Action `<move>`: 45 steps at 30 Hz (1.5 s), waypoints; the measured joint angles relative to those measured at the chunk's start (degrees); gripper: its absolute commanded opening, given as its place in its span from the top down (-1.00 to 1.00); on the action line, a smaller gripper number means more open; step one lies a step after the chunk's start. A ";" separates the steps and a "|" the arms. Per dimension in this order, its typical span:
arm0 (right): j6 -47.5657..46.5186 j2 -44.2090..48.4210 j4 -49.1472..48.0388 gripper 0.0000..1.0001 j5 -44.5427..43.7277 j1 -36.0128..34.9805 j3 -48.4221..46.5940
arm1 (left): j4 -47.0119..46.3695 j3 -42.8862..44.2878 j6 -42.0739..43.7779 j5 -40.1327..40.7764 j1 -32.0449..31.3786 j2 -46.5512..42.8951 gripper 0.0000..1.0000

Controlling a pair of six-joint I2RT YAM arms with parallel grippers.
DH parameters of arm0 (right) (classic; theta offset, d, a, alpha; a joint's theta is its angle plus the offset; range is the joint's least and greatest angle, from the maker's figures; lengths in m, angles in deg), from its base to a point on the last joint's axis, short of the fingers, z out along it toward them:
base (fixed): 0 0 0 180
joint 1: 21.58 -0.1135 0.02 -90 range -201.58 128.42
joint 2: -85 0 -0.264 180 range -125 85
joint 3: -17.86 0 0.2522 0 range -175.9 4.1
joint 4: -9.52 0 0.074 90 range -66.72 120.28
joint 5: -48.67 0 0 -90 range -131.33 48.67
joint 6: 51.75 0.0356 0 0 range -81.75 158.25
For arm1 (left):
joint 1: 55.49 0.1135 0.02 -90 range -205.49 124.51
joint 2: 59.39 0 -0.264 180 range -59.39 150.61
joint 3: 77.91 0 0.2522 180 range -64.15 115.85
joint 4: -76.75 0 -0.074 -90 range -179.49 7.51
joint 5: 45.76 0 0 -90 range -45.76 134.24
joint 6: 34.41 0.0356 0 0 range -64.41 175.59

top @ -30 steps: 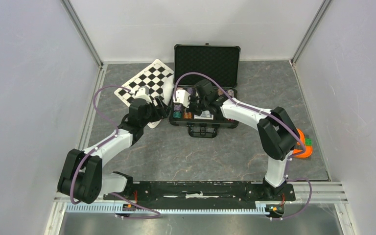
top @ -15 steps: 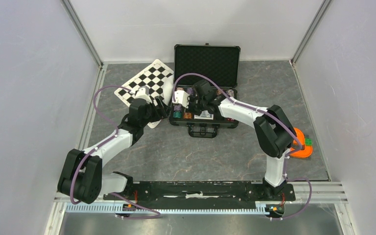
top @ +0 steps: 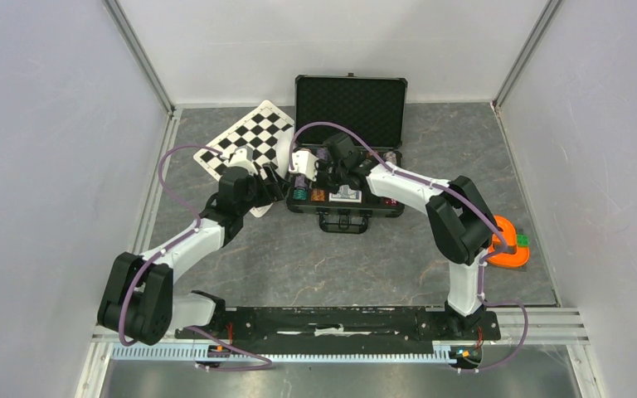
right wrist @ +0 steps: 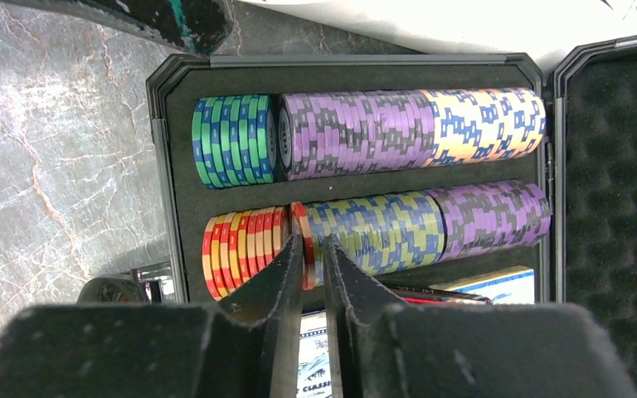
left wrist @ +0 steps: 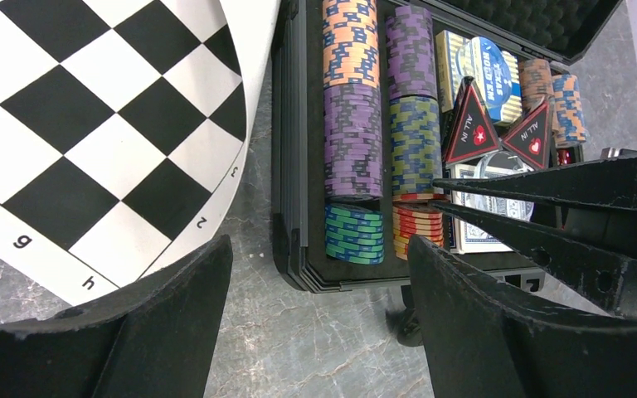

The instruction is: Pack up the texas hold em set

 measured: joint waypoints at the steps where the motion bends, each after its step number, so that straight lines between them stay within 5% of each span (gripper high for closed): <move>1: -0.02 0.00 0.26 0.55 -0.04 0.00 0.00 | 0.00 0.00 0.00 -0.11 -0.02 0.00 -0.68; 18: 0.63 2.01 1.92 0.44 2.03 0.11 0.00 | 0.02 0.00 0.00 -2.25 0.00 0.15 -0.67; 22: 3.43 3.37 0.92 0.62 3.50 0.11 0.22 | -0.22 0.00 0.02 -3.39 -0.02 0.22 -0.54; 25: 10.64 6.03 -2.75 1.00 3.87 0.48 2.29 | -1.33 0.09 0.02 -5.55 -0.02 1.09 -0.08; 30: 26.69 12.17 -11.52 0.99 2.75 3.04 9.46 | -2.69 0.81 -0.17 -10.01 -0.02 4.28 0.95; 38: 59.10 12.31 -28.89 1.00 10.88 7.30 20.35 | -4.07 0.83 -0.37 -11.47 0.00 4.66 0.96; 45: 75.78 3.58 -38.32 1.00 17.31 5.97 20.15 | -3.82 0.79 -0.35 -10.27 -0.02 3.32 0.96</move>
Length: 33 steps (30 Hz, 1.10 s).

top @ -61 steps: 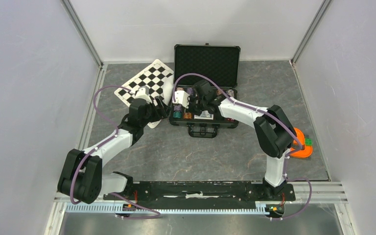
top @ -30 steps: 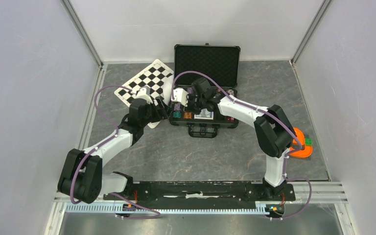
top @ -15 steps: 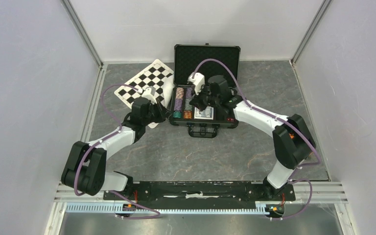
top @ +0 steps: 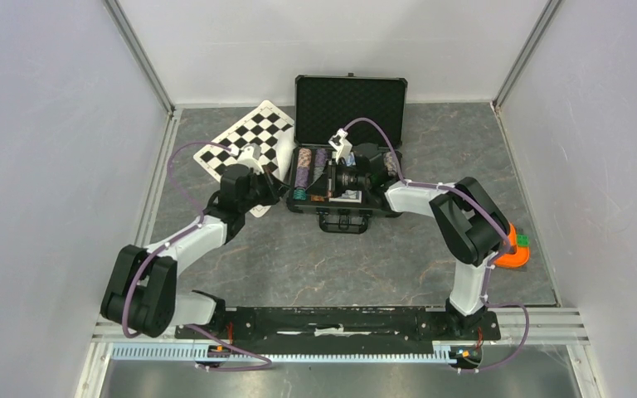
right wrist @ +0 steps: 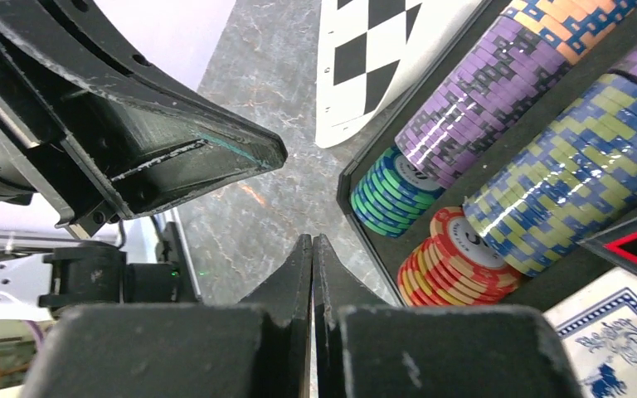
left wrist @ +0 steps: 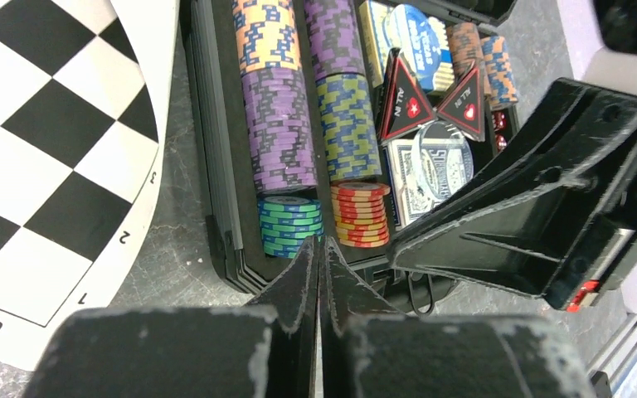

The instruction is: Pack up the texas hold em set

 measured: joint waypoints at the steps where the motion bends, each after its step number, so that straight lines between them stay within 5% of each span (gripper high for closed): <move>1: 1.09 -0.35 -0.46 1.00 0.28 -0.04 0.00 | 0.02 0.00 0.00 0.26 0.00 -0.50 0.96; 18: 3.54 -9.88 6.71 1.00 -6.03 2.14 -9.44 | 0.07 -0.02 0.07 1.95 0.02 -1.97 0.96; 33: -2.60 -6.16 14.91 1.00 -7.43 2.91 -14.82 | 0.07 -0.04 0.07 1.95 0.02 -2.16 0.96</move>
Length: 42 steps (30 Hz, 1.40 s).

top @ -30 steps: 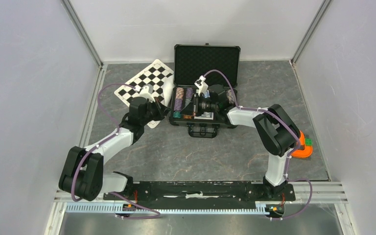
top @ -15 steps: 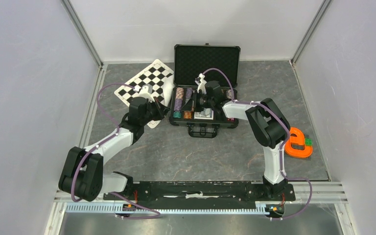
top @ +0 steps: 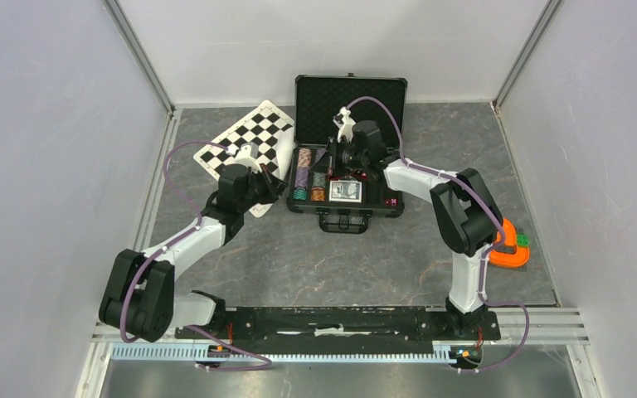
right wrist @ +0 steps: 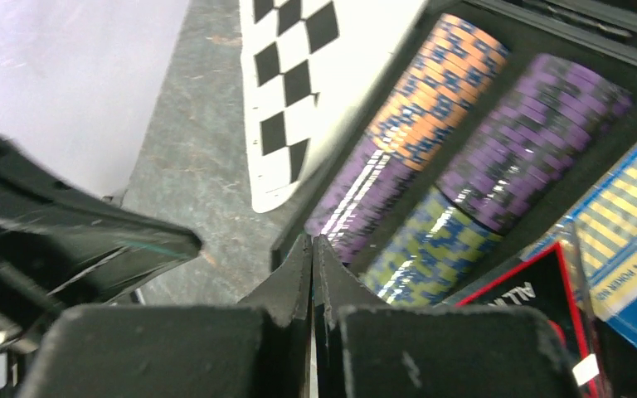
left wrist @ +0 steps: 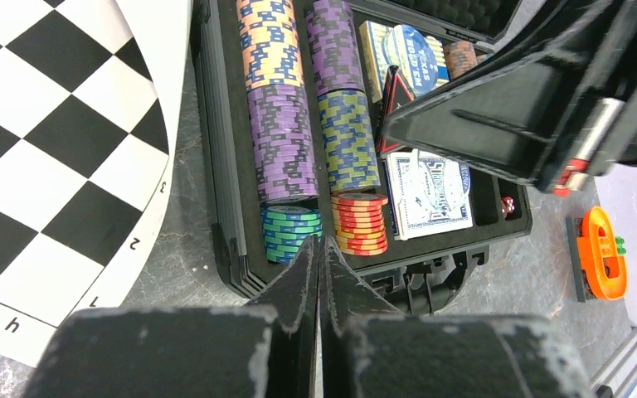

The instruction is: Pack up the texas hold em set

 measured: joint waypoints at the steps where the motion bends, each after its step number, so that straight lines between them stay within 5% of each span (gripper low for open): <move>1: -0.20 0.83 -0.24 1.00 0.87 0.13 0.02 | -0.02 -0.02 0.00 0.00 -0.02 -0.07 0.96; 9: -1.73 3.34 -1.05 1.00 6.91 -1.05 1.77 | 0.00 -0.02 0.02 0.00 0.00 -0.07 0.96; 31: -8.55 -3.34 11.54 1.00 1.55 -1.88 -4.55 | 0.00 -0.02 0.02 0.00 0.00 -0.07 0.96; 40: -13.44 1.53 15.15 0.58 1.38 3.63 -10.36 | 0.00 -0.02 0.02 0.00 -0.02 -0.07 0.96; 42: -13.92 3.34 14.99 0.24 -0.09 6.64 -10.95 | -0.02 -0.02 0.02 0.00 0.00 0.00 0.96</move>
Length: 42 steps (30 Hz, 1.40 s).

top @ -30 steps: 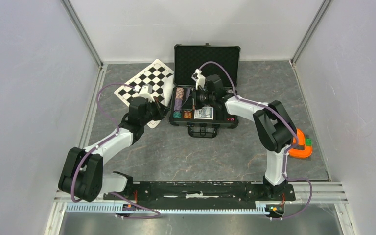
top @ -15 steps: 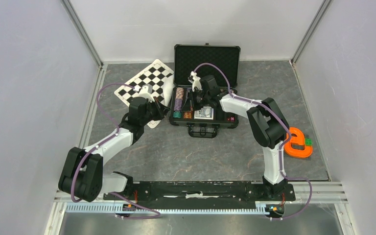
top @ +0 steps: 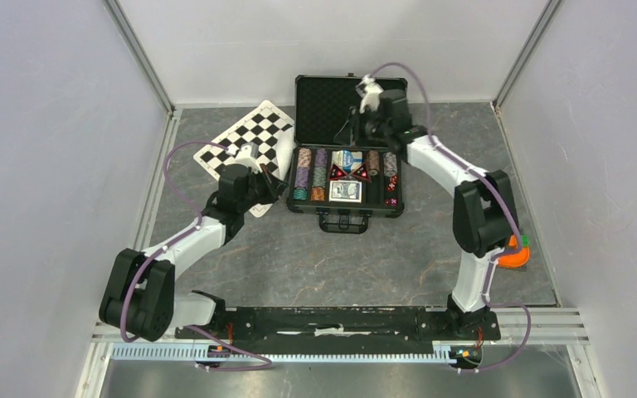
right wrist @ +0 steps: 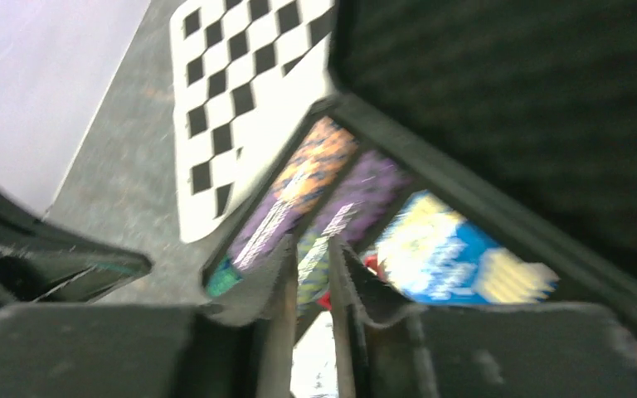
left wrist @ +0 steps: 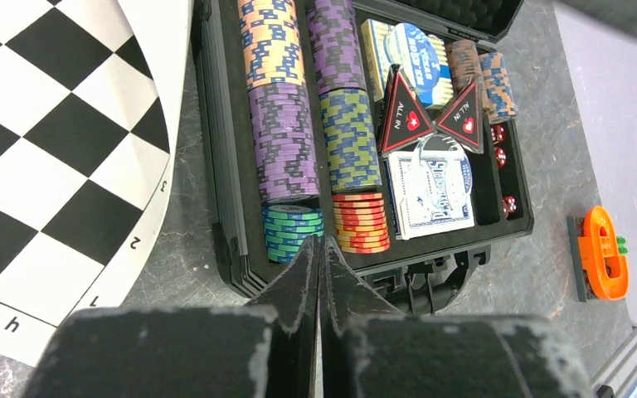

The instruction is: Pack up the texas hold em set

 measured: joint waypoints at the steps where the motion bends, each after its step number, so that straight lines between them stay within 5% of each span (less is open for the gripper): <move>1: -0.13 0.68 0.02 -0.22 -0.94 1.51 -0.26 | 0.00 0.00 0.00 0.00 0.00 0.11 0.96; 2: -0.26 1.27 -0.11 -0.84 -1.92 3.21 -0.57 | -0.04 0.00 0.00 0.00 0.00 0.35 0.96; 3: -0.07 1.73 -0.48 -0.96 -3.04 5.25 -0.83 | -0.07 0.00 0.00 0.00 -0.02 0.81 0.96; 16: 5.51 -4.61 -15.50 -0.96 -12.50 21.81 -5.31 | -1.75 0.02 -0.02 -0.52 -0.02 11.54 0.96; 25: 6.93 -22.58 -18.38 -0.96 -12.07 21.79 -27.78 | -1.36 0.00 0.00 -0.31 -0.02 10.60 0.96; 42: 17.73 -24.63 -32.28 -0.78 6.97 23.65 -19.41 | -0.17 -0.37 0.02 0.00 -0.02 -6.19 0.96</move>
